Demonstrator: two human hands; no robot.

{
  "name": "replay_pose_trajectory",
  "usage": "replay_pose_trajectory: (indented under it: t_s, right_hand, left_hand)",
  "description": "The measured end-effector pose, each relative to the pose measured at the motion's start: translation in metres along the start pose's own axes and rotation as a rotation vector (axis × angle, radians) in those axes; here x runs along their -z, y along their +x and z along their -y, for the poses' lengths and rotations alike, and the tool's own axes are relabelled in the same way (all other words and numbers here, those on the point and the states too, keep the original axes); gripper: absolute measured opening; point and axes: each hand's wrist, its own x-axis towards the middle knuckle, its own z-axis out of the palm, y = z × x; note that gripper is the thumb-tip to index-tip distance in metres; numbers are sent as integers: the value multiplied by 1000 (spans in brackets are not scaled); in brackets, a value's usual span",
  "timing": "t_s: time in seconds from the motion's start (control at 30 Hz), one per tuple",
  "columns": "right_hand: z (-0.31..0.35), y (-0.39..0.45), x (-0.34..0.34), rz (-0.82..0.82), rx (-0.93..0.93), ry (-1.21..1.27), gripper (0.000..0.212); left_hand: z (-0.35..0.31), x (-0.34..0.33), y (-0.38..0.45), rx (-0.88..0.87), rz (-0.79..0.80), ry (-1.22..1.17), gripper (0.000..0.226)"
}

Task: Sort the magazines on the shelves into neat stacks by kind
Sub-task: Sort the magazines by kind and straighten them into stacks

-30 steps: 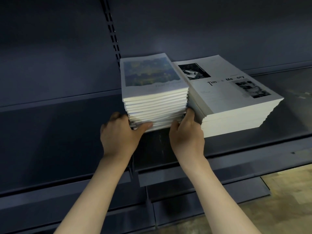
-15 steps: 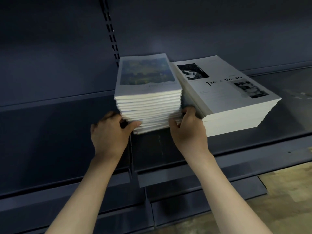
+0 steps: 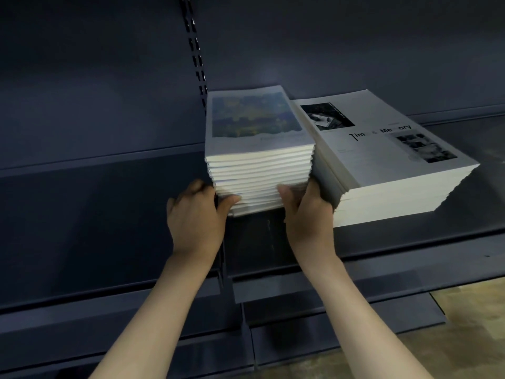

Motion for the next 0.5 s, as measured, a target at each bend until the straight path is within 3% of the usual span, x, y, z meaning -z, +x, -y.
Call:
replay_pose_trajectory:
  t_s: [0.17,0.3,0.5]
  right_hand:
    - [-7,3,-1,-29,1,84,45]
    - [-10,2,-1,7,-12,111,44]
    - [-10,2,3,74,-7,72,47]
  left_hand:
    - [-2,4,4,-14,39,-2,45]
    - [7,12,10,-3,120,-186,53]
    - [5,15,11,-21,96,-211,40]
